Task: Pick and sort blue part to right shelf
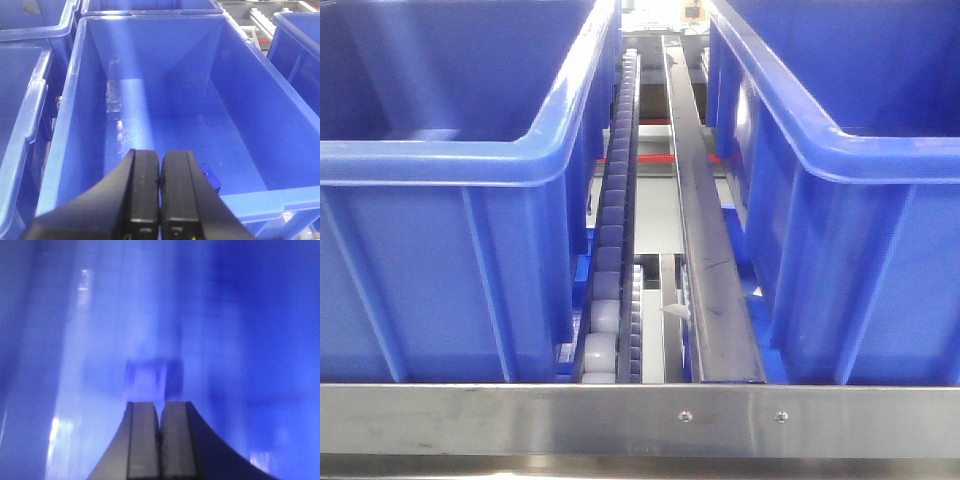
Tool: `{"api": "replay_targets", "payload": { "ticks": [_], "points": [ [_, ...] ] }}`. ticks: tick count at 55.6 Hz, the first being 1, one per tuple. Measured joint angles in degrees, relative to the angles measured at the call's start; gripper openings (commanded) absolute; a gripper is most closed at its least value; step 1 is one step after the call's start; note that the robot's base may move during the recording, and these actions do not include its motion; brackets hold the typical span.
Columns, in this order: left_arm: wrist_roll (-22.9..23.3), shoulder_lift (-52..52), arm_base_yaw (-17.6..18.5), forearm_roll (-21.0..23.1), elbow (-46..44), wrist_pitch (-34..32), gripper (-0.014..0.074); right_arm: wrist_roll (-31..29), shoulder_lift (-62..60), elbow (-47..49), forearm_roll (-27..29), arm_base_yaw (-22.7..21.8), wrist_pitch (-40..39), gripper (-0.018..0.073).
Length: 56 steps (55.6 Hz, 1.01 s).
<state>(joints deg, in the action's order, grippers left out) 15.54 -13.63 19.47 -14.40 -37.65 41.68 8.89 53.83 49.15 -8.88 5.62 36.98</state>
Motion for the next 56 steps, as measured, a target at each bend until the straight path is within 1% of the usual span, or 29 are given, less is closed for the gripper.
{"api": "replay_targets", "payload": {
  "ticks": [9,16,24,32,40,56],
  "points": [
    [0.0,0.0,0.0,0.0,0.0,0.0,0.0124,0.0,-14.9,-11.0,0.0,0.0,-4.3,0.0052],
    [0.0,0.0,0.0,0.0,0.0,0.0,0.0124,0.0,-26.5,-18.0,0.0,0.0,-5.7,0.0052],
    [0.0,0.0,0.0,0.0,0.0,0.0,0.0124,0.0,-39.1,-22.6,0.0,0.0,-5.8,0.0052],
    [0.0,0.0,0.0,-0.4,0.0,0.0,0.0124,0.0,-48.9,-23.8,0.3,0.0,-5.8,0.0052],
    [0.0,0.0,0.0,-0.6,0.0,0.0,0.0124,0.0,-54.1,-23.9,0.3,0.0,-6.6,0.0052],
    [0.0,0.0,0.0,-0.6,0.0,0.0,0.0124,0.0,-54.6,-23.9,0.3,0.0,-6.3,0.0052]
  ]
}}
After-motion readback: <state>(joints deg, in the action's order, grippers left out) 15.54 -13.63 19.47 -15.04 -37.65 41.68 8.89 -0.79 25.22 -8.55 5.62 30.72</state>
